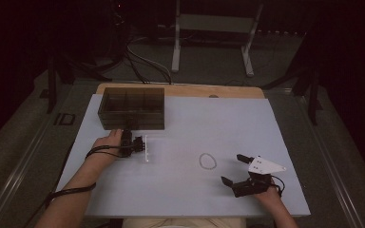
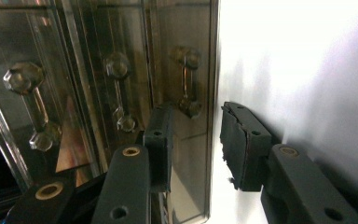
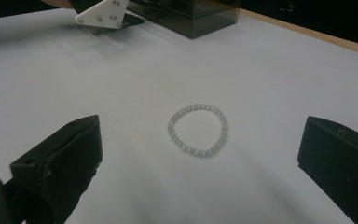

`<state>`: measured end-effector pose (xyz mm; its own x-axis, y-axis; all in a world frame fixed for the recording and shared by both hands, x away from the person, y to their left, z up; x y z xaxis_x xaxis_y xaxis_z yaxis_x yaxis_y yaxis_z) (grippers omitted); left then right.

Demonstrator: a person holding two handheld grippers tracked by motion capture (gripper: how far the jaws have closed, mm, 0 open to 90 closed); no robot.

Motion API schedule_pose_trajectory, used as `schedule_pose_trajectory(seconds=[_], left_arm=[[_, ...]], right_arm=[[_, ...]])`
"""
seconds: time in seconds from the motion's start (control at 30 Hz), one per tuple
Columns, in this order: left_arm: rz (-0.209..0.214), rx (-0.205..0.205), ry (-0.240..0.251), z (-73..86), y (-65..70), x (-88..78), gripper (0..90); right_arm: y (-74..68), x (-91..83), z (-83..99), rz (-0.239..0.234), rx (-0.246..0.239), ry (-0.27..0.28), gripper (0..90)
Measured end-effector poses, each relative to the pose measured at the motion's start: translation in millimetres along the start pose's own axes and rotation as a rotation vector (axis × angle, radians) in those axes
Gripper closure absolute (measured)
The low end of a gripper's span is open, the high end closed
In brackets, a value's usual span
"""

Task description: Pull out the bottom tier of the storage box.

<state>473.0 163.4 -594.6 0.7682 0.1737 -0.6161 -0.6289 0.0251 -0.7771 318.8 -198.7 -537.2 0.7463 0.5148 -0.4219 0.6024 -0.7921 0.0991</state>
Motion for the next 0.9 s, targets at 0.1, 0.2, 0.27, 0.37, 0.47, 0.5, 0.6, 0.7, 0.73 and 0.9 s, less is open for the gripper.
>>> schedule_pose_trajectory(seconds=[0.1,0.2,0.27,0.37,0.47,0.5,0.6,0.7,0.73,0.9], left_arm=[[-0.011,0.003,0.004,-2.4,-0.5,0.9,68.5],[-0.019,0.01,-0.006,-3.0,-1.5,2.8,71.1],[-0.017,0.01,-0.019,-2.6,-0.8,3.2,73.3],[-0.033,0.005,-0.012,-4.2,-1.2,3.9,73.8],[-0.036,0.004,-0.01,-4.5,-1.4,3.7,75.9],[-0.038,0.006,-0.013,-4.7,-2.6,3.2,76.3],[-0.036,0.005,-0.012,-5.6,-3.8,3.1,80.1],[-0.035,-0.001,-0.024,-5.5,-3.6,2.5,80.7],[-0.039,-0.002,-0.02,-5.9,-3.8,2.7,80.8],[-0.032,-0.02,-0.029,-5.4,-3.3,2.0,81.1]], right_arm=[[-0.6,0.3,0.2,-0.003,0.001,-0.003,0.0],[-0.5,-0.1,0.2,-0.002,0.002,-0.003,0.0],[0.1,-0.2,0.0,-0.002,0.004,-0.001,0.0],[-0.1,-0.3,0.2,-0.004,0.007,-0.002,0.0],[-0.7,-0.1,0.0,-0.006,0.005,-0.002,0.0],[-0.8,-0.1,0.0,-0.006,0.004,-0.002,0.0],[-0.6,-0.2,0.0,-0.005,0.004,-0.001,0.0],[-0.6,-0.1,0.0,-0.006,0.005,-0.003,0.0],[-0.7,-0.1,0.1,-0.006,0.005,-0.003,0.0],[-0.7,0.3,0.3,-0.007,0.006,-0.005,0.0]])
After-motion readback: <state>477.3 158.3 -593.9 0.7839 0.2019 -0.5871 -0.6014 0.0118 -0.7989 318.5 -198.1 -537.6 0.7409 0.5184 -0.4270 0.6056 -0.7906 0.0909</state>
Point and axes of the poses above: each handheld gripper's, and its own axes: x roughly forward along the jaws, z roughly out of its underside, y roughly to its right, the point moved 10 cm from there along x, roughly forward along the jaws, and after that the axes turned 14 degrees about z, right-handed, at the moved point
